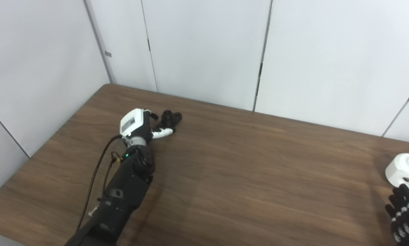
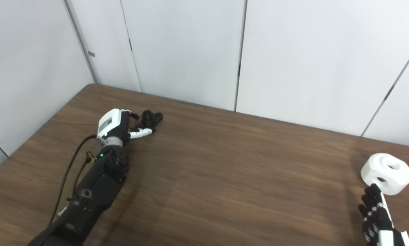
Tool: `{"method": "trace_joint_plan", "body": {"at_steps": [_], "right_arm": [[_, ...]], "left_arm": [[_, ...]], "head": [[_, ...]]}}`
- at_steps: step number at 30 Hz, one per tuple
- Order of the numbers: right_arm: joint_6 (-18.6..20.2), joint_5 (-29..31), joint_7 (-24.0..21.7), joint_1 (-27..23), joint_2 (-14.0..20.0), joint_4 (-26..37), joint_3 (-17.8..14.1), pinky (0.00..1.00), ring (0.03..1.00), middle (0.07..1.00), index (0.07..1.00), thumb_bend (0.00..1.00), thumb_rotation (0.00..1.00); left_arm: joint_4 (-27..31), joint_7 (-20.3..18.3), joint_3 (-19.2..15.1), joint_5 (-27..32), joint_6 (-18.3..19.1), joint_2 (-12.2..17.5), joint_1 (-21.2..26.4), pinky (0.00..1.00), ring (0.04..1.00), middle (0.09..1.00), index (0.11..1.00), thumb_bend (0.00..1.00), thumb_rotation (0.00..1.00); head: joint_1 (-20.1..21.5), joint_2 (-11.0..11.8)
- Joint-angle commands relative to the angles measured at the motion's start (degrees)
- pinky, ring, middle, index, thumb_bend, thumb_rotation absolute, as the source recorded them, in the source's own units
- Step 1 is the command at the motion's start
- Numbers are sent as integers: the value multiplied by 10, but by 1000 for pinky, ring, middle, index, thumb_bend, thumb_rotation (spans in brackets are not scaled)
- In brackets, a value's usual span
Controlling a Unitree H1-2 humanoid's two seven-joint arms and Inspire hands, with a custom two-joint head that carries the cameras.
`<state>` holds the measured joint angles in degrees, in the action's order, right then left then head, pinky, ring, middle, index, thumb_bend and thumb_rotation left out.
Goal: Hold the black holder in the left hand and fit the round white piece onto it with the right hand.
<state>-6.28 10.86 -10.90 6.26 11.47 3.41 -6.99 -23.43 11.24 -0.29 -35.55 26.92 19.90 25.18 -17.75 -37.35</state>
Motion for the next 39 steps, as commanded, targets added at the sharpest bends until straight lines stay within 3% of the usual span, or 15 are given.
{"method": "trace_joint_plan", "body": {"at_steps": [1,8,14,15,16,18,23,39], "right_arm": [[14,12,-1,64,-25,-50,11,1000,1000,995,1000,665,971],[15,9,-2,65,-22,-47,11,1000,1000,997,1000,651,977],[19,7,0,64,-20,-46,10,1000,1000,996,1000,645,987],[20,8,-1,64,-20,-45,10,1000,1000,995,1000,636,989],[20,8,-1,64,-19,-44,10,1000,1000,996,1000,634,990],[19,4,0,65,-18,-42,10,1000,1000,994,1000,632,992],[21,7,-4,64,-14,-42,10,1000,1000,1000,1000,619,1000],[28,6,1,63,-11,-36,7,1000,1000,966,1000,610,1000]], "left_arm": [[14,9,2,-3,-2,15,24,1000,984,912,663,807,358],[18,16,5,-2,-4,17,20,1000,977,893,623,811,323],[27,23,13,-6,-6,22,13,1000,960,860,565,802,225],[29,21,17,-9,-5,24,10,1000,960,858,529,665,153],[32,20,20,-11,-6,27,8,1000,963,859,510,596,115],[35,22,30,-18,-8,33,3,1000,965,858,494,539,80],[35,22,45,-28,-5,43,-6,1000,970,856,490,525,67],[43,-15,45,-56,0,53,-16,1000,968,830,494,524,68]], "head": [[0,0],[-4,-5],[-6,-8],[-6,-9],[-6,-9],[-7,-10],[-8,-12],[-10,-14]]}}
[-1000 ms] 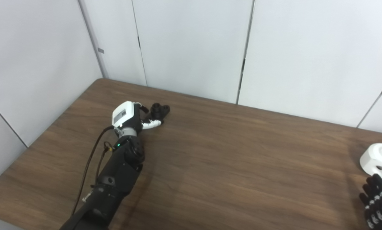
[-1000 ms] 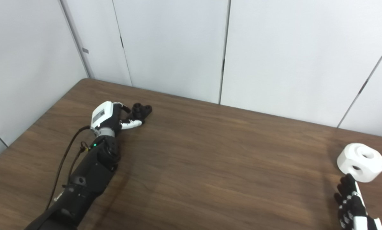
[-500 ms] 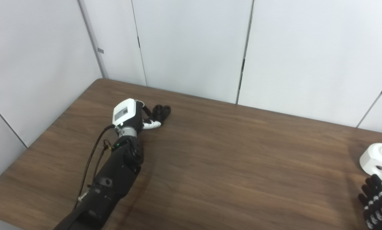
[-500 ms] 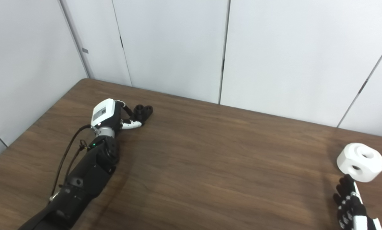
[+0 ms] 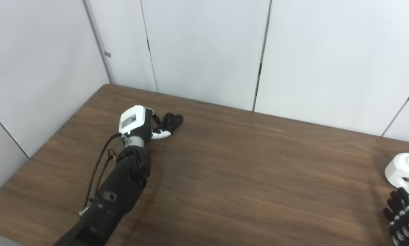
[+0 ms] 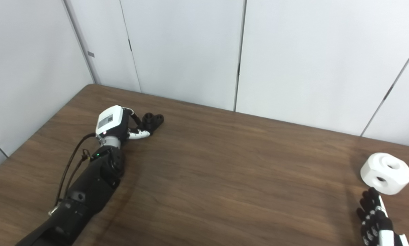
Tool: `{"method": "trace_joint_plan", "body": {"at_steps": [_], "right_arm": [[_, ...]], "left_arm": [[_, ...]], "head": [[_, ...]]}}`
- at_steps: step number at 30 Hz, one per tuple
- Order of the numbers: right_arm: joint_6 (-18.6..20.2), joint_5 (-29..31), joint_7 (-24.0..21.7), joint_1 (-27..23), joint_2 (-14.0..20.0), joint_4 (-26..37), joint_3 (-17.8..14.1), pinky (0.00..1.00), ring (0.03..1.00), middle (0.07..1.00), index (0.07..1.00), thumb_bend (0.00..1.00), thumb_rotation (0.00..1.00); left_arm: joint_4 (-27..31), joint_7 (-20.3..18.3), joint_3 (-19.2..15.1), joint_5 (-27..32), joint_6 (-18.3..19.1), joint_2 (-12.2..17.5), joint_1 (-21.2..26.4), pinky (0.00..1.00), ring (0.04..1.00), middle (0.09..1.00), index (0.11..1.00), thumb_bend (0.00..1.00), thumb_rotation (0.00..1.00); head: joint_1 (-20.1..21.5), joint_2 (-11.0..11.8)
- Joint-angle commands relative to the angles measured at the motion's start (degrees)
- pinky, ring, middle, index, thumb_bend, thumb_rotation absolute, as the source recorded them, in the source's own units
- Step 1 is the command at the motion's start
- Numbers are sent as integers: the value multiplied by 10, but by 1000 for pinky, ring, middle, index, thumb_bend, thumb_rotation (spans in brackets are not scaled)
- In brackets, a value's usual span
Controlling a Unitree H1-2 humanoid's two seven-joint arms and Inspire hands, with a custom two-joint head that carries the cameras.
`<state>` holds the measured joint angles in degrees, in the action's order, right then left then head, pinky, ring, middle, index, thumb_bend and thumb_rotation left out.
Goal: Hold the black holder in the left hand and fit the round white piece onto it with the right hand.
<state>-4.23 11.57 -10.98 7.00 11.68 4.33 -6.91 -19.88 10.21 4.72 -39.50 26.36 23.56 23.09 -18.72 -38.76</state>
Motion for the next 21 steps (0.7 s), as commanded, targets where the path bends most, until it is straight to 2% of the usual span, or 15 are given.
{"method": "trace_joint_plan", "body": {"at_steps": [1,7,14,21], "right_arm": [[9,-1,2,56,-13,-44,6,1000,1000,956,1000,617,1000],[13,0,1,56,-12,-42,5,1000,1000,957,1000,642,1000],[9,3,-1,55,-12,-43,4,1000,1000,967,1000,651,1000],[8,5,-1,53,-13,-43,4,1000,1000,968,1000,682,1000]], "left_arm": [[7,-6,-6,-18,5,16,5,1000,966,832,494,524,69],[3,-20,-11,-22,5,14,5,1000,963,825,489,524,66],[4,-8,-14,-9,3,11,3,1000,931,782,483,524,53],[4,-5,-13,8,-1,12,0,1000,929,783,483,523,50]], "head": [[-1,0],[-1,0],[0,-1],[2,-2]]}}
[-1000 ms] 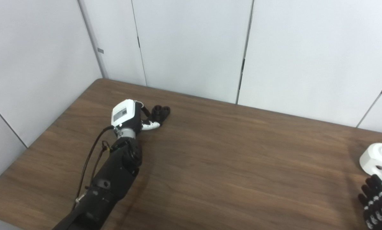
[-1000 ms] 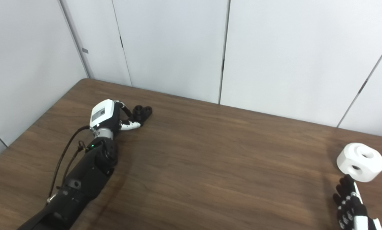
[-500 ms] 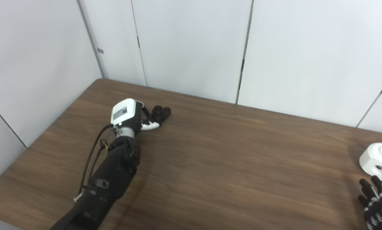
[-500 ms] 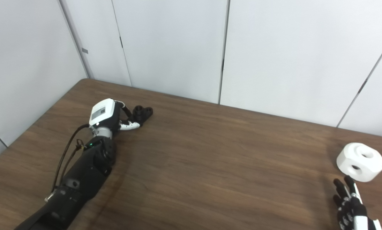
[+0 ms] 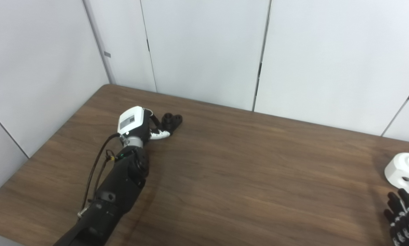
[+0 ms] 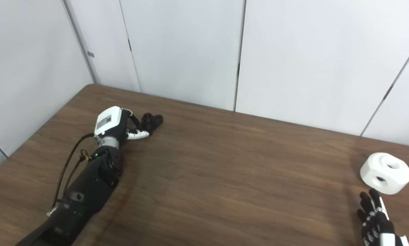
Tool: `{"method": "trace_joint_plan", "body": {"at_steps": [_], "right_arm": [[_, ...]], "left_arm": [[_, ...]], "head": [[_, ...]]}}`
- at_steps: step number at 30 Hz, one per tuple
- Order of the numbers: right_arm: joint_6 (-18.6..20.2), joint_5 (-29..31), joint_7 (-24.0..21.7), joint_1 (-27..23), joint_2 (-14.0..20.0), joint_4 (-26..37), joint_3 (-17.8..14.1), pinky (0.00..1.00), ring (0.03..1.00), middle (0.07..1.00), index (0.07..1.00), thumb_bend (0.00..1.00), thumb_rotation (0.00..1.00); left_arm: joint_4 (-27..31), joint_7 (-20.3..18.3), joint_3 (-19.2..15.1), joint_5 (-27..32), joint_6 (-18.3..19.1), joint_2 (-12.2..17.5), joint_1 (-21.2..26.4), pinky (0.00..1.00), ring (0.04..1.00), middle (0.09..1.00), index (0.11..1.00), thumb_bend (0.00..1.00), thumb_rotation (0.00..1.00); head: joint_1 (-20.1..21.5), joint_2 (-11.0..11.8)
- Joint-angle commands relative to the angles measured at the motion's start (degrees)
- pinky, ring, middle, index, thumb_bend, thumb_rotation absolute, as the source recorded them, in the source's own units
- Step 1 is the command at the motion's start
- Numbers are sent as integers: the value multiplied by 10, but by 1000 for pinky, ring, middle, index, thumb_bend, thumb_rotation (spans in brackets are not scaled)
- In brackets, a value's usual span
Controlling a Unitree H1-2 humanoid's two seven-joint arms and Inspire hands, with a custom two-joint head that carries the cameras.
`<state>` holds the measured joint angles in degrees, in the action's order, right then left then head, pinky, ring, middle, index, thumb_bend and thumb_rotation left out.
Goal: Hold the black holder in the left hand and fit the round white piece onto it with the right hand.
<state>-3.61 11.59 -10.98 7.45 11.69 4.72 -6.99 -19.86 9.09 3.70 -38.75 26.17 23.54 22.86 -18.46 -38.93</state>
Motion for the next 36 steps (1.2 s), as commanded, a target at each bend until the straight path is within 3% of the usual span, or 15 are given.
{"method": "trace_joint_plan", "body": {"at_steps": [1,16,25,36], "right_arm": [[1,4,-1,49,-13,-48,5,1000,1000,968,1000,684,1000],[4,-3,4,50,-17,-39,9,1000,1000,972,1000,678,982],[3,-14,9,53,-21,-32,12,1000,1000,966,1000,673,992],[15,-23,17,54,-25,-20,14,1000,1000,958,1000,714,992]], "left_arm": [[5,5,-4,4,0,12,2,1000,928,781,483,523,50],[46,-31,-3,34,4,19,-27,942,909,792,485,523,49],[110,-61,18,29,-5,34,-71,894,899,792,485,523,52],[188,-87,39,27,-8,29,-114,851,895,799,486,521,46]], "head": [[0,-1],[3,-6],[8,-11],[20,-17]]}}
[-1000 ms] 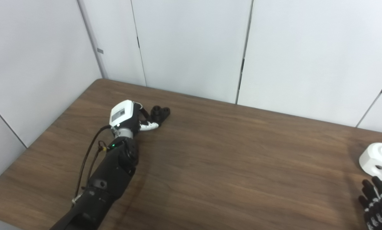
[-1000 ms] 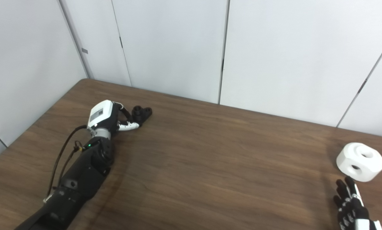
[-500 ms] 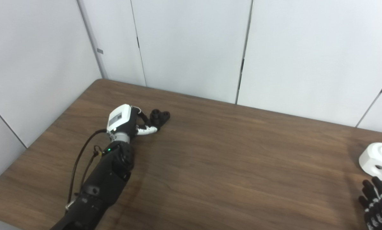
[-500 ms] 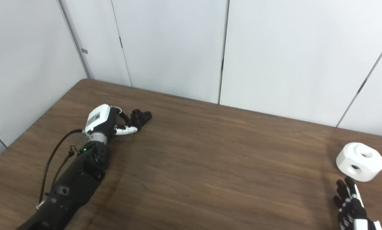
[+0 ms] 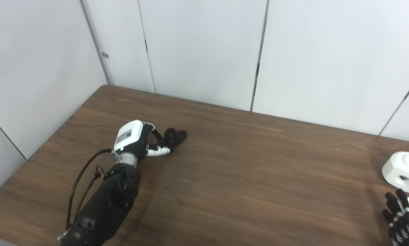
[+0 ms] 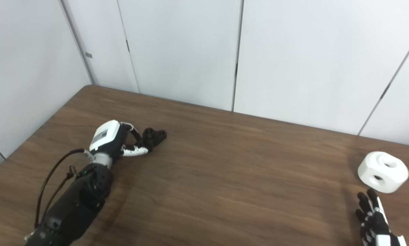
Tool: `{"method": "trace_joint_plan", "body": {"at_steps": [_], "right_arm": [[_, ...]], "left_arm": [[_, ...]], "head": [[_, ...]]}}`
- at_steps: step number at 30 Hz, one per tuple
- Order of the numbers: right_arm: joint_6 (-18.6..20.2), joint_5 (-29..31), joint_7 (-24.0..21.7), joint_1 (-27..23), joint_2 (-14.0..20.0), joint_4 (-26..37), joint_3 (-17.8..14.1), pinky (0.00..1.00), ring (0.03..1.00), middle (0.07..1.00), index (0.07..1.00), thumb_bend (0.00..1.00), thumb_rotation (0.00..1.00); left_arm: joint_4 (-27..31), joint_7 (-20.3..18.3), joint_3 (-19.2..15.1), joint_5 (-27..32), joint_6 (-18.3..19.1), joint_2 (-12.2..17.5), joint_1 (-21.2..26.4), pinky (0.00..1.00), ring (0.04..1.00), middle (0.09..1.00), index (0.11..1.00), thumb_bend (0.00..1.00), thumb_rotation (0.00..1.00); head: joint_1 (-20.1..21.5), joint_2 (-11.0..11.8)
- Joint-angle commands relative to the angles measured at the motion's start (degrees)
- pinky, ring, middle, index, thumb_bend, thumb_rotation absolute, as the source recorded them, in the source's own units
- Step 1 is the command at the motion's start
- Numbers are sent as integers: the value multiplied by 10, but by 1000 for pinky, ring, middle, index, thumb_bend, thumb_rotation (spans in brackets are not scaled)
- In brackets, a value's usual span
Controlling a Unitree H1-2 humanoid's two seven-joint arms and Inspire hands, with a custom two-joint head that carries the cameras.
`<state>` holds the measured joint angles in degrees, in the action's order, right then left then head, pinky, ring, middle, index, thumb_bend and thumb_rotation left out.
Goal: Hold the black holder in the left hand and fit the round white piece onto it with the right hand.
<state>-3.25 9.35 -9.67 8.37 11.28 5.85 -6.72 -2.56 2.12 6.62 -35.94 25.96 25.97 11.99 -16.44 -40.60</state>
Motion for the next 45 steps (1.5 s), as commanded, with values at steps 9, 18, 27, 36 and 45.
{"method": "trace_joint_plan", "body": {"at_steps": [9,18,27,36,45], "right_arm": [[15,-2,8,48,-25,-19,17,1000,1000,962,1000,614,996],[33,-10,18,53,-32,2,25,1000,1000,960,1000,609,1000],[49,-19,30,53,-39,12,33,1000,1000,956,1000,607,1000],[47,-26,44,53,-51,15,42,1000,1000,943,1000,629,1000],[66,-34,61,55,-59,31,61,1000,1000,951,1000,621,1000]], "left_arm": [[78,-39,41,-11,-18,-4,-45,821,894,803,486,520,52],[125,-57,66,-6,-37,-29,-76,812,888,803,485,521,51],[166,-91,92,-14,-39,-40,-92,823,888,803,487,520,51],[177,-135,147,-34,-49,-54,-89,830,895,811,487,520,51],[174,-155,191,-54,-74,-72,-88,825,875,806,487,521,51]], "head": [[14,-7],[37,-15],[67,-21],[92,-26],[129,-35]]}}
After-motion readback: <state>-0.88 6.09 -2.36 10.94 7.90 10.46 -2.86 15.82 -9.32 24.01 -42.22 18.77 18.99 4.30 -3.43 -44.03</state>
